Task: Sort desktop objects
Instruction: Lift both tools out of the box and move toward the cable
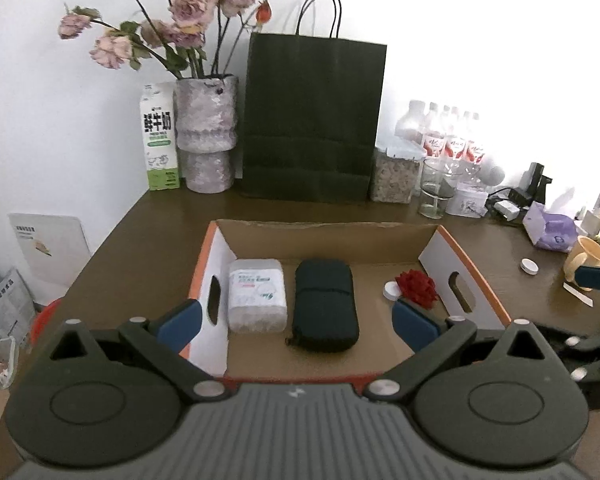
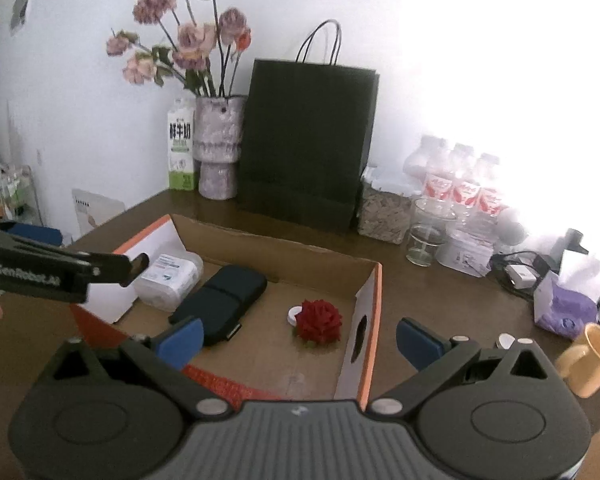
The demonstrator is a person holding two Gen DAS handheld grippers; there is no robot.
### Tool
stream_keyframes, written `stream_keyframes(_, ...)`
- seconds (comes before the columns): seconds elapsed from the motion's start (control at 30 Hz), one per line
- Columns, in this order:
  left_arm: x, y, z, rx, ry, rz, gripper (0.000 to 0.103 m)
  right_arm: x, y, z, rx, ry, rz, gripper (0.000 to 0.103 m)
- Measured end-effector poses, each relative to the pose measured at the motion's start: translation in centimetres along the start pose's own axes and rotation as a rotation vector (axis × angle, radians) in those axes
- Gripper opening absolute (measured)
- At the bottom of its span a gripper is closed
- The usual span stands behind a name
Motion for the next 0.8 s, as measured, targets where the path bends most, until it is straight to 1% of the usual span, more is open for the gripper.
stream_keyframes(0.13, -2.0, 1.9, 1.3, -0.013, 0.004, -0.028, 0.103, -2.4, 2.3, -0.6, 0.035, 0.010, -0.039, 0.103)
stream_keyframes(0.3, -3.6, 4.8, 3.2, -0.033, 0.004, -0.040, 0.103, -4.2, 5.9, -1.4, 0.077, 0.019, -0.049, 0.103)
stream_keyframes(0.37, -4.0, 6.0, 4.0, -0.040, -0.007, -0.052, 0.103, -4.6, 7.4, -1.7, 0.095, 0.026, -0.048, 0.103)
stream_keyframes(0.47, -4.1, 7.8, 5.2, -0.040, -0.031, -0.061, 0.103, -4.7, 9.6, -2.3, 0.111, 0.045, -0.039, 0.103)
stream_keyframes(0.57, -3.8, 9.5, 6.2, -0.047, -0.036, -0.063, 0.103, -4.4, 11.9, -2.9, 0.126, 0.068, -0.024, 0.103)
stream_keyframes(0.7, -2.9, 11.1, 6.9, -0.070, -0.009, -0.030, 0.103, -3.2, 14.3, -3.6, 0.150, 0.088, 0.013, 0.103)
stream_keyframes(0.8, -2.0, 11.5, 6.4, -0.060, 0.011, -0.002, 0.103, -2.3, 15.4, -4.0, 0.166, 0.093, 0.034, 0.103)
Point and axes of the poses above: each gripper's, at about its wrist camera, not at the fingertips, and x roughly the way its jaws point, z to its left, y to its underside, the point moved 4 cm from there along x, roughly the way its jaws point, and after that the axes turned 5 degrees about -x, right-handed, at the moved point
